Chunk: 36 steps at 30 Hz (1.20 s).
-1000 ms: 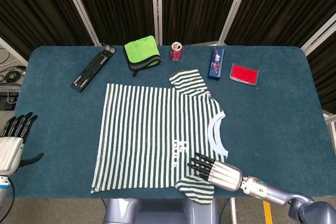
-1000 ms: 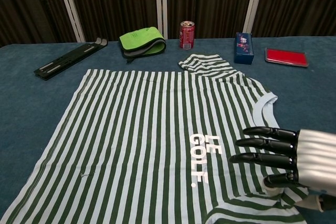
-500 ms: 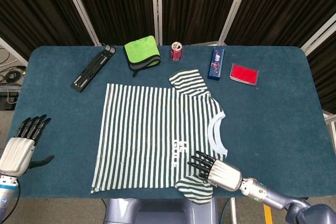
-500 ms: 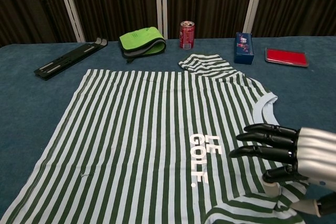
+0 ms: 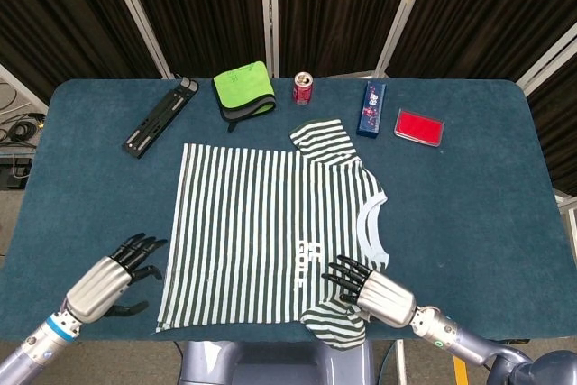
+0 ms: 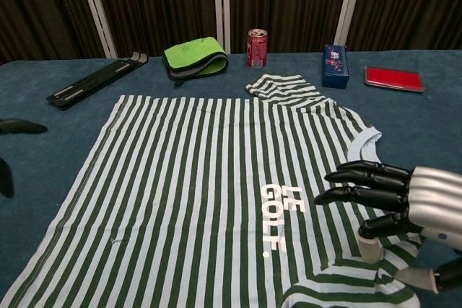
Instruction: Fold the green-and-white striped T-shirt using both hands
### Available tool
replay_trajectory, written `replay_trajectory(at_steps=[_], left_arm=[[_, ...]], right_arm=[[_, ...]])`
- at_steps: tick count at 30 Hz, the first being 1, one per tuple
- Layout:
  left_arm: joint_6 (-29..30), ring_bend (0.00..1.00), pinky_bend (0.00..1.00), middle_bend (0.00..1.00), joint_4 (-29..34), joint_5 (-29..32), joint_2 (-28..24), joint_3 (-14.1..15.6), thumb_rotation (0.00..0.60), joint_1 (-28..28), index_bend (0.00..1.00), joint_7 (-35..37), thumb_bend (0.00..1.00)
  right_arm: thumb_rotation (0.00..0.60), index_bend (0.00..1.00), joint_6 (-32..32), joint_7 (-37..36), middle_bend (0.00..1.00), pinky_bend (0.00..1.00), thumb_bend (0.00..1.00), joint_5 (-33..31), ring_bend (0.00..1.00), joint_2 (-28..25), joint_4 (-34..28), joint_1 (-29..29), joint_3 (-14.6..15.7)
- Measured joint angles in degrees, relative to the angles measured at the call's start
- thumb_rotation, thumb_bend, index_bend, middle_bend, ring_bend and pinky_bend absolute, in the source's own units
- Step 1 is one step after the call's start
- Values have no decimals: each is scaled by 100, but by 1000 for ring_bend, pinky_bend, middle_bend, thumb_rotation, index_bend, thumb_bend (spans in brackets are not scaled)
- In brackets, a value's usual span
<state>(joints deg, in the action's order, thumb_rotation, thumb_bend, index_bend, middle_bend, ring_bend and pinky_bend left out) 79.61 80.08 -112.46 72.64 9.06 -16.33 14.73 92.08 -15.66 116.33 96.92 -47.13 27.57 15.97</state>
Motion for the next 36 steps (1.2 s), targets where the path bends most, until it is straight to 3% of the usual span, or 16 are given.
replay_trajectory(at_steps=[11,36], left_arm=[[-188,0,0,0,-759,-219,604,446,600,-41,424,2,253],[-316,0,0,0,-1490,47,1222,839,600,6,422,382,256]], right_arm=[[600,706,-18,11,129,0,421,-19,0,-62,-33,-11,-1],[600,708,47,-20,131,0,422,-27,0,105,265,-114,17]])
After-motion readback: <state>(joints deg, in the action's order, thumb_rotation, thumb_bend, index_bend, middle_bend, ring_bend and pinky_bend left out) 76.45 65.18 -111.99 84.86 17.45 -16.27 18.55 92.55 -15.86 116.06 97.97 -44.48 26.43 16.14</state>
